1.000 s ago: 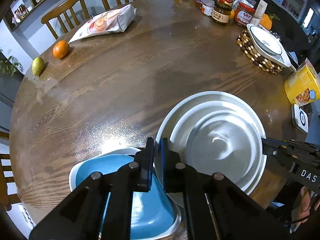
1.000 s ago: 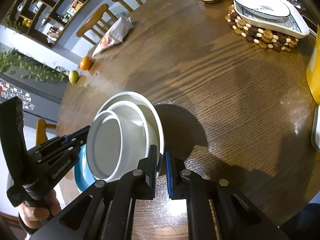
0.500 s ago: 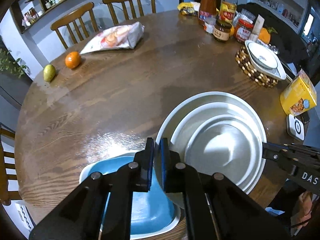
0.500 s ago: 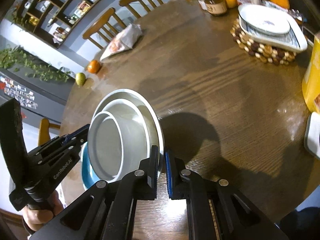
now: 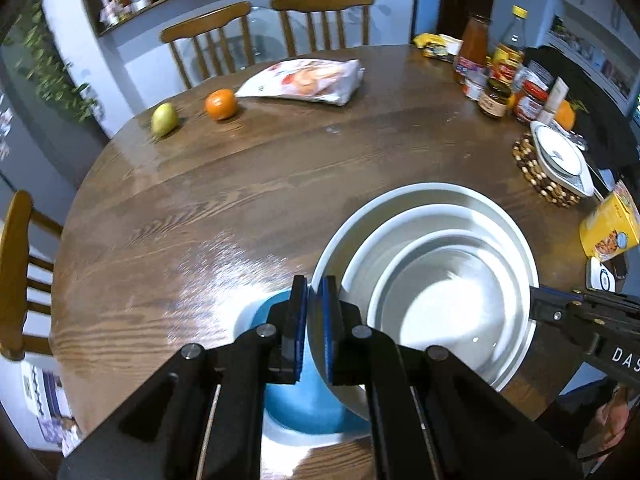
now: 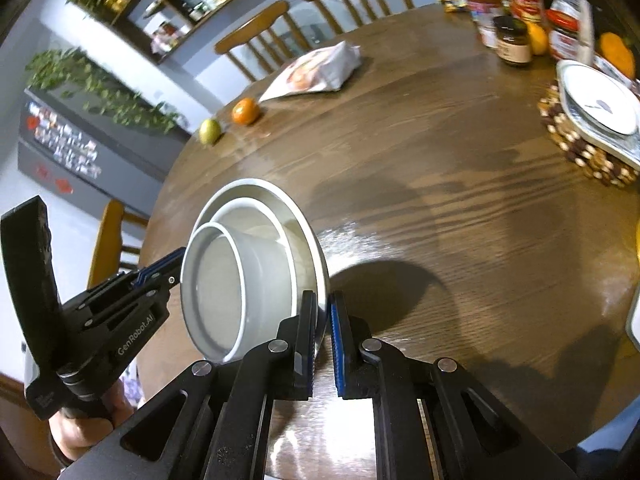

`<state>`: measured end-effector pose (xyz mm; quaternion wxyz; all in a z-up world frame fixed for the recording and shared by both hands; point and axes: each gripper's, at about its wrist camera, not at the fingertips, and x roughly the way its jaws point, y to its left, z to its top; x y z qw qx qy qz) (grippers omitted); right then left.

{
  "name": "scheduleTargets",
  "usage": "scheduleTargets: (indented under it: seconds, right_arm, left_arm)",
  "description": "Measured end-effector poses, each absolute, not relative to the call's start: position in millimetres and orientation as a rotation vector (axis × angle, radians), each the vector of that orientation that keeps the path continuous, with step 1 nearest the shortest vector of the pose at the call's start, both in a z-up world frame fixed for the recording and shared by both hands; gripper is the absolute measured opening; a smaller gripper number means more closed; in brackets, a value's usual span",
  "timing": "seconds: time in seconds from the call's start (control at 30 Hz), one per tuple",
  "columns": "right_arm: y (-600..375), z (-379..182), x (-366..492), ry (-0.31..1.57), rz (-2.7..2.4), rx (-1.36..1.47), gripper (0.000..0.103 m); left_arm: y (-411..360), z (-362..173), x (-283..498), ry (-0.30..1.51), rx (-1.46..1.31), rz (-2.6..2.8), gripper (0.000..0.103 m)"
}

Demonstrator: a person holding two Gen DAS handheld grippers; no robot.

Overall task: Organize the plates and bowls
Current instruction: 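Lift the stack with both grippers and carry it over the blue square dish, then lower the stack onto the blue square dish with both grippers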

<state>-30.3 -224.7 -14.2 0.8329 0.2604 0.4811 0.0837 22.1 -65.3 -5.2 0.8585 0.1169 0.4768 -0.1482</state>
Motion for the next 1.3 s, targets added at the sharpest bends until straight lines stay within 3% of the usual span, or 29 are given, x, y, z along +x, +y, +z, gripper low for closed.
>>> scheduleTargets:
  seconds: [0.5,1.3]
  right_arm:
    - [-174,-32,-7,1.113,0.305,0.500,0.011]
    - [-171,-54,10,1.212,0.280,0.446,0.011]
  left_arm:
    - [-15,-23,22,1.081,0.193,-0.178,0.003]
    - [-17,-45,35,1.138,0.179,-0.179,0.003]
